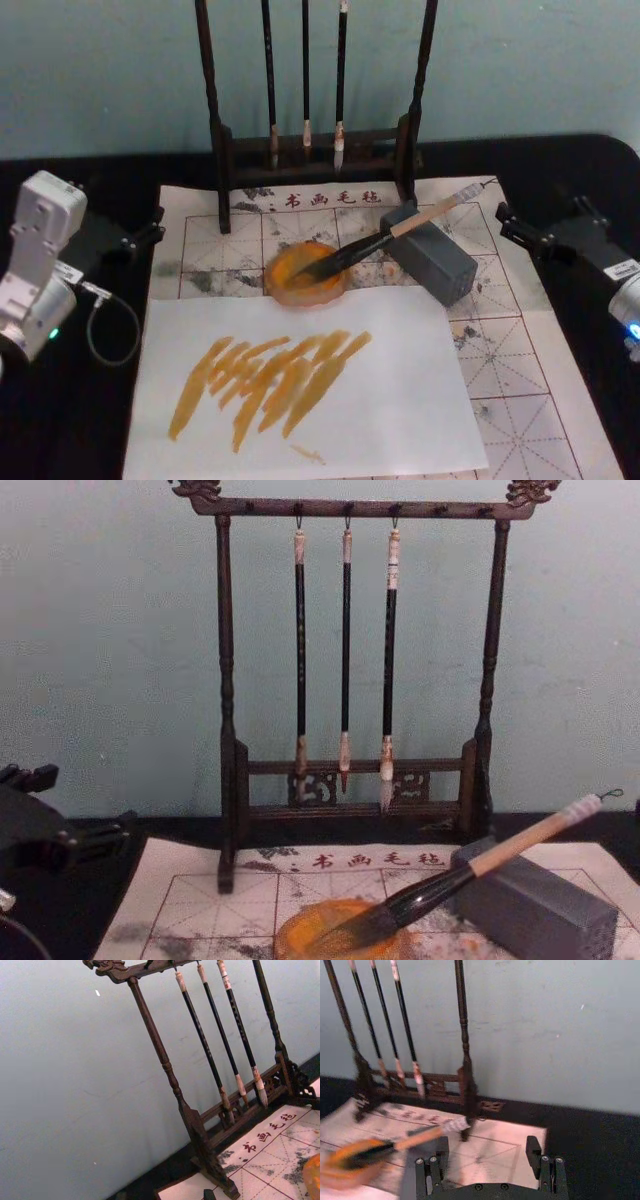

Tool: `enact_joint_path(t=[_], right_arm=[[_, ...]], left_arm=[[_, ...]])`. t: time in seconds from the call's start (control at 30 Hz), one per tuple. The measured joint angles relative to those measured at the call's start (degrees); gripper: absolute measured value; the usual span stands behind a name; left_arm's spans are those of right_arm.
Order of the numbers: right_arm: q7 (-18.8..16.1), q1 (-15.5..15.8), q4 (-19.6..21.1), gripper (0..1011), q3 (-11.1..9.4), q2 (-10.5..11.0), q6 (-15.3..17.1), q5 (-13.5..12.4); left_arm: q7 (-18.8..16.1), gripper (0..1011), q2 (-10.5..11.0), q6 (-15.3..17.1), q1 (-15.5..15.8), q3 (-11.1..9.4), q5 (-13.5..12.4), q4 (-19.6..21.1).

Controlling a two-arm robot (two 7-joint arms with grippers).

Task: Pick up the brush from the inkstone, write on the paper, then place the brush back to its original position.

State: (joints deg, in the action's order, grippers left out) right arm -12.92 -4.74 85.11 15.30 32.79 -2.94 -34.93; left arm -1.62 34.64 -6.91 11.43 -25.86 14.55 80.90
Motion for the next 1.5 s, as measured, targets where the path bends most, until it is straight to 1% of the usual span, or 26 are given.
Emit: enact_joint_path(t=[0.03,0.07,0.13,0.17,0.23,0.27,0.33,0.37,0.47,0.5,0.63,0.7,0.77,0.8,0.9,1.1,1.33,1.5], right_arm=[[-1.0,0.15,-0.03,1000,-0.45,-0.21,0.57,-1.42],[-3.04,0.38,-0.23,1000,-1.33,-0.75,1.73,-4.17],[-4.83,0.49,-0.48,1000,-2.11,-1.29,2.98,-6.71],[-6.4,0.53,-0.77,1000,-2.78,-1.86,4.33,-9.05],[-7.84,0.48,-1.17,1000,-3.43,-2.48,5.71,-11.36],[-9.08,0.29,-1.61,1000,-3.91,-3.05,7.07,-13.68],[-10.12,0.0,-2.17,1000,-4.19,-3.46,8.34,-15.98],[-11.03,-0.3,-2.71,1000,-4.36,-3.81,9.43,-17.97],[-12.1,-0.84,-3.61,1000,-4.59,-4.42,11.15,-20.79],[-12.77,-1.29,-4.31,1000,-4.72,-4.83,12.46,-22.77],[-13.9,-2.19,-5.65,1000,-4.77,-5.43,14.97,-26.12],[-14.7,-3.15,-7.05,1000,-4.77,-6.05,17.41,-29.21],[-14.99,-3.69,-7.91,1000,-4.77,-6.45,18.83,-30.82],[-15.2,-4.22,-8.62,1000,-4.72,-6.75,19.84,-32.02],[-15.63,-5.23,-10.02,1000,-4.33,-7.17,21.3,-33.77],[-16.35,-6.95,-12.5,1000,-3.14,-8.01,22.55,-35.79],[-16.67,-8.52,-15.0,1000,-1.94,-9.29,22.63,-37.47],[-16.74,-9.05,-16.09,1000,-1.3,-10.05,21.87,-38.2]], left_arm=[[0.0,1001,0.0,0.0,0.0,0.0,0.0,0.0],[0.0,1001,0.0,0.0,0.0,0.0,0.0,0.0],[0.0,1001,0.0,0.0,0.0,0.0,0.0,0.0],[0.0,1001,0.0,0.0,0.0,0.0,0.0,0.0],[0.0,1001,0.0,0.0,0.0,0.0,0.0,0.0],[0.0,1001,0.0,0.0,0.0,0.0,0.0,0.0],[0.0,1001,0.0,0.0,0.0,0.0,0.0,0.0],[0.0,1001,0.0,0.0,0.0,0.0,0.0,0.0],[0.0,1001,0.0,0.0,-0.01,0.0,0.0,0.0],[0.0,1001,0.0,0.0,0.0,0.0,0.0,0.0],[0.0,1001,0.0,0.0,0.0,0.0,0.0,0.0],[0.0,1001,0.0,0.0,0.0,0.0,0.0,0.0],[0.0,1001,0.0,0.0,0.0,0.0,0.0,0.0],[0.0,1001,0.0,0.0,0.0,0.0,0.0,0.0],[0.0,1001,0.0,0.0,0.0,0.0,0.0,0.0],[0.0,1001,0.0,0.0,0.0,0.0,0.0,0.0],[0.0,1001,0.0,0.0,0.0,0.0,0.0,0.0],[0.0,1001,0.0,0.0,0.0,0.0,0.0,0.0]])
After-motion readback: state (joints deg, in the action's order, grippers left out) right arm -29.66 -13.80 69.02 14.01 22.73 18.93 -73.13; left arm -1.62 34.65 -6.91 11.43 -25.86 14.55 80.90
